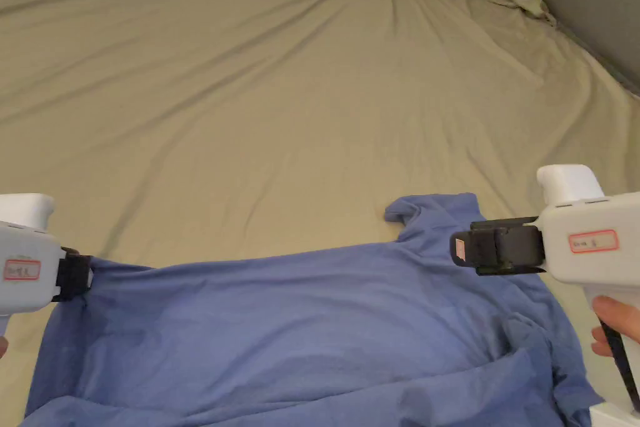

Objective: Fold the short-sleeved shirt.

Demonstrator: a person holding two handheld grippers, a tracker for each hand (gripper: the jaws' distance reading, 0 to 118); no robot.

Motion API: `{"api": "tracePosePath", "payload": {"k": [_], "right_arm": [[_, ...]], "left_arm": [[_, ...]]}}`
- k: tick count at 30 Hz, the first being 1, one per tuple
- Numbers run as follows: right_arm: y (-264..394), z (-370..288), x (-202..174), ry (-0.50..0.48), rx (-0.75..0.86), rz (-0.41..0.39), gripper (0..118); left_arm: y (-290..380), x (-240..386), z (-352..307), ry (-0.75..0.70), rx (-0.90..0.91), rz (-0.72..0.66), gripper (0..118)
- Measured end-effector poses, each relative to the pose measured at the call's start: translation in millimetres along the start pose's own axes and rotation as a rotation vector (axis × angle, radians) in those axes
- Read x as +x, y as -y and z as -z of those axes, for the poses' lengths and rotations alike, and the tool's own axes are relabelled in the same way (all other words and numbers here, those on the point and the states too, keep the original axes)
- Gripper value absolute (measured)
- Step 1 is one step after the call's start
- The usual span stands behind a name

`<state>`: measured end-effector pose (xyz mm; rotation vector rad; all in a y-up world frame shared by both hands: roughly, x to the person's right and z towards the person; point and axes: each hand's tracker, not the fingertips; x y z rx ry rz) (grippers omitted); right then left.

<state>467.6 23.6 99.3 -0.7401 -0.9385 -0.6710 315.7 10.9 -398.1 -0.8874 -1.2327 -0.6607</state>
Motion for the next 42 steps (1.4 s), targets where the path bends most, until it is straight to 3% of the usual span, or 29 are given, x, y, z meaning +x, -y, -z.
{"api": "tracePosePath", "payload": {"k": [2,6,10,11,12,13,14,15,16,19,22,31,36,42], "right_arm": [[-14.1,22.1,19.6,0.078,0.019,0.004,118],[-36.9,90.5,60.7,0.158,-0.145,0.126,118],[-33.1,150.0,76.8,0.212,-0.289,0.196,116],[-29.3,161.0,76.9,0.220,-0.323,0.199,104],[-27.8,167.8,79.6,0.205,-0.358,0.206,80],[-28.3,171.2,78.0,0.251,-0.375,0.182,76],[-30.6,158.7,68.6,0.250,-0.281,0.078,60],[-31.6,158.5,65.4,0.253,-0.310,0.064,38],[-31.4,157.0,62.8,0.254,-0.314,0.043,7],[-32.9,143.7,61.3,0.241,-0.296,0.045,5],[-36.9,122.9,55.2,0.245,-0.248,-0.045,5],[0.6,-22.4,14.1,0.163,0.020,-0.182,5],[77.2,-80.9,12.3,0.114,0.023,-0.147,5],[157.1,-78.2,24.5,0.101,-0.129,-0.082,5]], "left_arm": [[2.1,5.3,-6.7,-0.003,0.011,0.028,4],[1.4,8.0,-8.1,0.007,0.005,0.031,4],[-3.4,6.9,1.4,-0.002,-0.021,0.018,4],[-4.9,6.0,3.9,0.000,-0.033,0.019,4],[-6.3,4.7,7.3,0.013,-0.054,0.016,4],[-7.0,4.2,9.2,0.014,-0.062,0.014,4],[-7.7,3.3,11.7,0.010,-0.066,0.020,4],[-8.5,2.4,12.7,0.006,-0.068,0.022,4],[-9.7,1.4,13.0,0.005,-0.070,0.020,4],[-13.1,0.0,10.1,-0.009,-0.058,0.016,4],[-12.9,2.5,-1.8,-0.011,-0.042,0.030,4],[36.2,-0.7,-77.5,-0.009,0.037,0.028,4],[104.7,3.2,-84.4,-0.027,-0.081,0.065,4],[163.3,3.4,-45.3,-0.048,-0.277,0.072,4]]}}
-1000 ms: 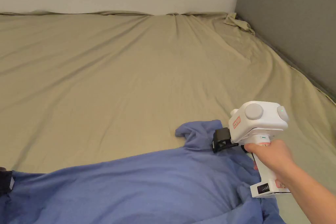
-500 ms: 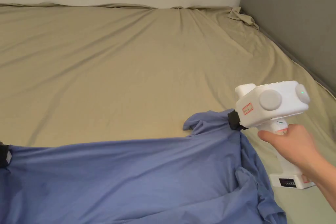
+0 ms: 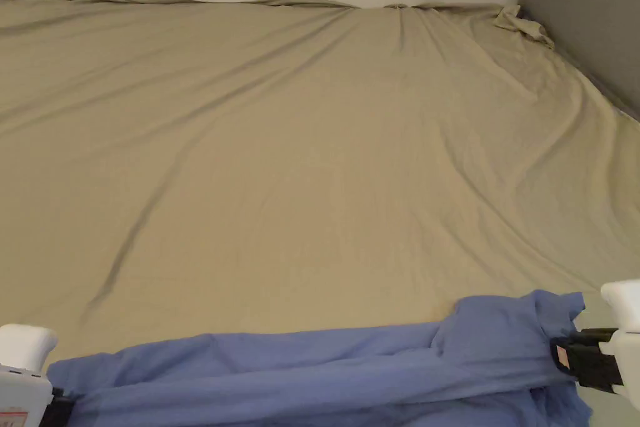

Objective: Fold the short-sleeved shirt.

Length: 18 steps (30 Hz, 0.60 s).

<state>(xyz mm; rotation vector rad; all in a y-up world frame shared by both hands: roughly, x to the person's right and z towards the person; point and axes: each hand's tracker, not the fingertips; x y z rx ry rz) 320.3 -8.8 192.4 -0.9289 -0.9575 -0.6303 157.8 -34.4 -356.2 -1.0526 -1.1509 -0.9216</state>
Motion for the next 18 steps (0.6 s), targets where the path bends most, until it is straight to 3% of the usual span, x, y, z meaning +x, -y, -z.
{"api": "tracePosePath", "payload": {"k": [6,7,8,9,10,12,18], "right_arm": [[14.0,32.9,6.0,-0.007,-0.079,0.067,6],[12.2,39.5,15.2,-0.016,-0.083,0.085,34],[10.2,38.4,14.6,-0.010,-0.082,0.089,77],[8.6,36.3,12.3,0.014,-0.091,0.090,107],[8.9,33.0,10.5,0.061,-0.080,0.064,117],[7.4,13.6,5.1,0.077,-0.023,0.034,116],[-23.5,-54.9,-16.1,0.032,0.252,0.073,114]], "left_arm": [[-3.3,-4.7,24.7,0.027,-0.051,-0.052,4],[-5.4,-8.1,22.7,0.050,-0.061,-0.117,13],[-5.3,-10.4,19.2,0.062,-0.055,-0.149,43],[-5.0,-13.0,13.5,0.061,-0.025,-0.160,80],[-3.6,-12.7,7.4,0.044,-0.011,-0.140,95],[-1.0,-8.6,-13.2,-0.036,0.048,-0.071,95],[-13.1,7.9,-99.0,-0.123,0.304,-0.050,94]]}}
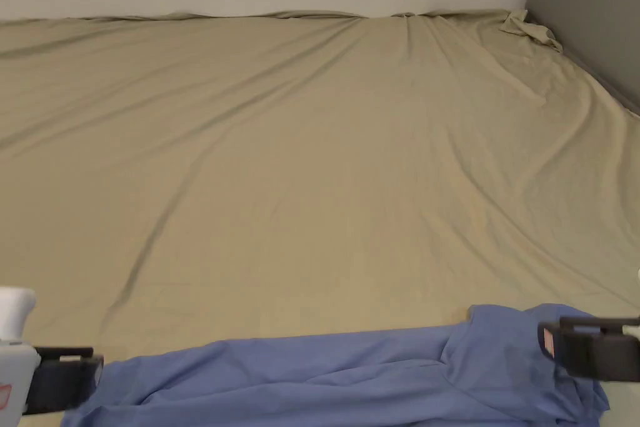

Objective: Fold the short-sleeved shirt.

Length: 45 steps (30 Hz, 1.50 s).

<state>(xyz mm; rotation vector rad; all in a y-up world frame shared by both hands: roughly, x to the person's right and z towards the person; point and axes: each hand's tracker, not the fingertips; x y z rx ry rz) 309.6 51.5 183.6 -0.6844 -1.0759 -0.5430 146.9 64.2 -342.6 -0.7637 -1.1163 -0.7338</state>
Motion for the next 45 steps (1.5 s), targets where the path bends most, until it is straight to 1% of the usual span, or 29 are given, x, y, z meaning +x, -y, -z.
{"api": "tracePosePath", "payload": {"k": [1,2,3,4,5,6,7,9,11,13,15,16,18,19,20,21,22,26,29,32,33,34,35,36,38,39,41,43,45], "right_arm": [[-8.6,-10.6,-8.4,0.011,0.068,-0.015,96],[-14.5,-17.6,-14.1,0.060,0.143,-0.043,49],[-20.1,-24.1,-20.1,0.117,0.204,-0.091,2],[-24.6,-26.6,-24.7,0.145,0.224,-0.146,2],[-28.9,-24.6,-30.2,0.161,0.208,-0.178,2],[-28.4,-22.5,-29.9,0.146,0.227,-0.163,2],[-30.8,-21.2,-27.5,0.103,0.202,-0.136,2],[-30.0,-17.2,-26.2,0.008,0.172,-0.085,2],[-24.6,-12.1,-26.1,0.005,0.158,-0.076,2],[-17.5,-9.4,-28.4,0.005,0.140,-0.074,2],[-9.3,-4.7,-27.7,-0.038,0.100,-0.047,2],[-5.6,-2.5,-27.8,-0.058,0.088,-0.037,2],[3.2,1.0,-31.9,-0.076,0.060,-0.025,2],[6.5,3.8,-33.6,-0.080,0.045,-0.025,2],[10.6,7.4,-36.4,-0.083,0.027,-0.021,2],[12.6,9.3,-40.3,-0.093,0.011,-0.021,2],[15.0,12.1,-43.1,-0.105,-0.002,-0.021,2],[17.7,23.9,-60.7,-0.143,-0.046,-0.027,2],[14.9,32.0,-70.4,-0.173,-0.067,-0.017,2],[10.4,33.8,-79.0,-0.191,-0.066,-0.021,2],[7.9,34.0,-80.3,-0.197,-0.064,-0.023,2],[6.1,34.4,-81.7,-0.206,-0.061,-0.023,2],[4.4,35.6,-83.3,-0.218,-0.059,-0.022,2],[2.8,37.0,-85.1,-0.226,-0.059,-0.023,2],[0.9,40.0,-86.1,-0.230,-0.061,-0.032,2],[0.5,40.4,-87.6,-0.228,-0.064,-0.038,2],[0.4,39.4,-87.1,-0.238,-0.065,-0.042,2],[0.1,39.4,-87.4,-0.244,-0.065,-0.046,2],[0.1,39.0,-86.0,-0.240,-0.063,-0.055,2]], "left_arm": [[-7.1,2.6,-12.7,-0.041,0.044,-0.008,79],[-12.2,4.7,-23.4,-0.066,0.083,0.004,47],[-17.0,6.9,-33.6,-0.085,0.125,0.021,5],[-23.0,9.8,-39.7,-0.098,0.148,0.080,0],[-28.1,9.8,-42.2,-0.097,0.153,0.089,0],[-29.1,7.8,-44.6,-0.096,0.181,0.088,0],[-32.7,4.1,-46.1,-0.056,0.164,0.045,0],[-29.9,-0.3,-42.1,0.025,0.133,0.031,0],[-24.3,-8.7,-36.1,0.050,0.137,0.005,0],[-12.6,-29.3,-23.2,0.246,0.101,-0.099,0],[10.6,-63.2,9.2,0.515,0.061,-0.298,0],[23.5,-76.1,23.4,0.615,0.031,-0.369,0],[56.1,-102.1,51.2,0.742,0.061,-0.522,0],[68.2,-111.7,60.7,0.779,0.047,-0.589,22],[82.8,-123.3,71.9,0.805,0.016,-0.674,62],[93.8,-132.1,80.8,0.799,0.003,-0.722,90],[99.9,-132.7,86.5,0.764,-0.001,-0.713,90],[105.4,-130.5,112.3,0.725,-0.026,-0.664,90],[101.7,-106.2,150.8,0.811,-0.143,-0.652,90],[101.8,-72.4,174.0,0.824,-0.245,-0.594,89],[95.7,-77.6,165.5,0.874,-0.050,-0.638,71],[93.4,-75.0,166.4,0.908,-0.057,-0.652,15],[90.5,-69.5,169.2,0.890,-0.091,-0.654,15],[88.1,-62.3,171.6,0.861,-0.131,-0.584,15],[88.6,-66.0,172.0,0.777,-0.182,-0.570,15],[87.1,-69.4,170.2,0.823,-0.153,-0.575,15],[83.8,-82.8,159.5,0.817,-0.132,-0.588,15],[80.8,-96.0,140.9,0.798,-0.110,-0.559,15],[73.5,-111.7,122.5,0.725,-0.069,-0.522,15]]}}
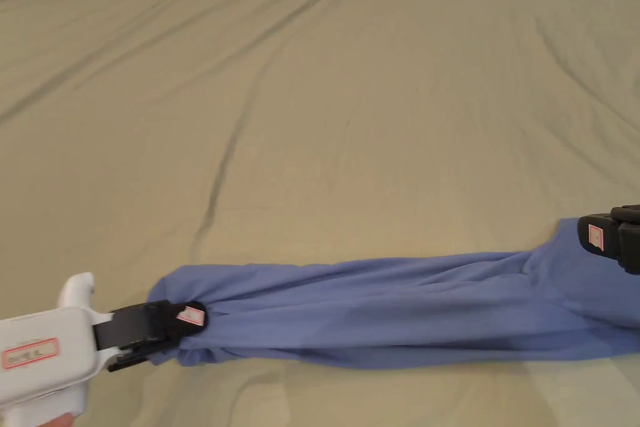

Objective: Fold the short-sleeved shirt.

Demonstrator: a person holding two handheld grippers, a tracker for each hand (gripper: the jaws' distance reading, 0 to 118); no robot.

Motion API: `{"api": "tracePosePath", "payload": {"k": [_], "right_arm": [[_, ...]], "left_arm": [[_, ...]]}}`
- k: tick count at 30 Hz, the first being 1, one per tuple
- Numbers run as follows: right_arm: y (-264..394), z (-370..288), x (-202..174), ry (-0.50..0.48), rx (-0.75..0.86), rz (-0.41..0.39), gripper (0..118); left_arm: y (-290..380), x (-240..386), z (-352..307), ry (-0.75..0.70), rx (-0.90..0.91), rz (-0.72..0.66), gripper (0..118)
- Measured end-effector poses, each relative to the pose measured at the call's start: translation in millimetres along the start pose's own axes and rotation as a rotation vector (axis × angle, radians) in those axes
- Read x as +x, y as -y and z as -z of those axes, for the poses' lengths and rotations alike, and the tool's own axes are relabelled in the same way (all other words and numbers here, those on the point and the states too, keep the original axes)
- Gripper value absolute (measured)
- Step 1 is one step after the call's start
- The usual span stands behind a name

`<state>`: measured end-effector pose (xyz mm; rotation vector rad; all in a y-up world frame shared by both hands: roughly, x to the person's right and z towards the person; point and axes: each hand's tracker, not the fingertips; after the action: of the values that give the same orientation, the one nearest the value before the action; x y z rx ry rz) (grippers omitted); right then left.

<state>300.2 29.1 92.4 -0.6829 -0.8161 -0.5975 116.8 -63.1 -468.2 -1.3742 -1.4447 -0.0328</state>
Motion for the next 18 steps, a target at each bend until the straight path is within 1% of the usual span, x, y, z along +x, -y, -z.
{"api": "tracePosePath", "payload": {"k": [1,4,5,6,8,9,10,11,12,15,17,18], "right_arm": [[0.4,-0.3,0.9,0.001,0.001,0.000,2],[3.3,-3.4,7.1,-0.012,0.014,0.016,2],[4.7,-4.7,8.9,-0.014,0.018,0.020,2],[6.2,-6.4,10.7,-0.015,0.023,0.026,2],[9.0,-9.1,16.5,-0.018,0.032,0.036,2],[10.3,-10.2,19.3,-0.017,0.036,0.041,2],[11.4,-11.1,21.8,-0.017,0.037,0.044,2],[12.9,-12.4,24.8,-0.016,0.039,0.049,2],[14.2,-14.4,28.9,-0.015,0.042,0.054,2],[20.8,-21.9,38.3,-0.013,0.054,0.077,2],[26.5,-27.2,46.1,-0.004,0.061,0.093,2],[29.6,-29.9,49.8,0.002,0.062,0.103,2]], "left_arm": [[-2.7,3.6,-11.7,-0.025,0.013,0.013,15],[-11.1,20.2,-39.7,-0.286,0.055,0.091,15],[-11.9,29.0,-45.2,-0.376,0.050,0.107,15],[-10.7,43.5,-44.7,-0.451,0.012,0.156,15],[-6.5,74.8,-34.6,-0.596,-0.033,0.185,15],[-5.5,96.9,-22.4,-0.602,-0.047,0.334,15],[-2.8,115.9,-10.5,-0.647,-0.064,0.401,15],[-0.9,135.2,5.7,-0.649,-0.087,0.451,15],[2.5,152.8,24.0,-0.624,-0.122,0.472,15],[18.1,195.3,83.8,-0.490,-0.214,0.582,15],[25.6,205.3,125.0,-0.408,-0.291,0.600,15],[30.3,208.8,144.3,-0.394,-0.332,0.591,17]]}}
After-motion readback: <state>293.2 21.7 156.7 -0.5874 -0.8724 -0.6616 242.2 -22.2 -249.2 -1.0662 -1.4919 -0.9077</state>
